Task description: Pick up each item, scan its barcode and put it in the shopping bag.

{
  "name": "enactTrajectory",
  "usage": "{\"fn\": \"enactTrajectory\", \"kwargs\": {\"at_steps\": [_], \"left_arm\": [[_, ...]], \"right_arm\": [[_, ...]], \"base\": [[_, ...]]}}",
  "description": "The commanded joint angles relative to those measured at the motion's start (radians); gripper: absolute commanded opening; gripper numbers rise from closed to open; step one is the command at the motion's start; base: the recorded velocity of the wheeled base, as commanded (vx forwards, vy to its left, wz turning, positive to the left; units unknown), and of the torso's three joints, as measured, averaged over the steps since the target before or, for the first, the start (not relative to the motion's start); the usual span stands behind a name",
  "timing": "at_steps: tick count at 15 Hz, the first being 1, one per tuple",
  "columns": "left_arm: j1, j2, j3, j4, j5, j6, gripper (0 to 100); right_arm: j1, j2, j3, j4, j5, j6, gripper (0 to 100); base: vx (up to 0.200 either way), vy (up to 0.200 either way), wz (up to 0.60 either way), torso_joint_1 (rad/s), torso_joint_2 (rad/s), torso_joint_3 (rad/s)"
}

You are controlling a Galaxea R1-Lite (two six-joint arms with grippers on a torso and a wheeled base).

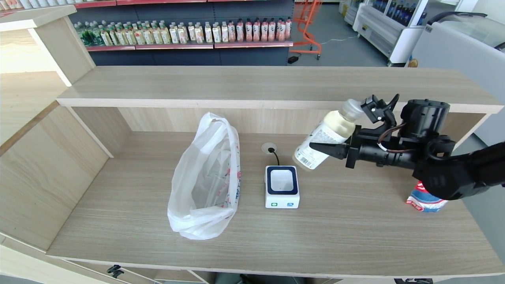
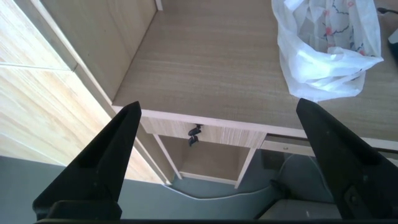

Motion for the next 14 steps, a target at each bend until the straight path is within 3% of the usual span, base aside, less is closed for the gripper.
{"fn": "enactTrajectory", "kwargs": {"at_steps": [1,9,14], "left_arm": [[0.0,0.0,0.0,0.0,0.0,0.0,100],[0.0,0.0,0.0,0.0,0.0,0.001,100],[0.0,0.0,0.0,0.0,0.0,-0.002,100]], "right_arm": [[-0.006,-0.118,0.075,0.002,-0.027,0.057,0],[0.039,-0.216,0.153,0.064,-0.062,0.268,0],[0.115,-0.215,0.126,0.066,-0.064,0.392,0]], "base": [[0.0,0.0,0.0,0.0,0.0,0.0],[0.0,0.0,0.0,0.0,0.0,0.0],[0.0,0.2,0.0,0.002,0.0,0.003]]}}
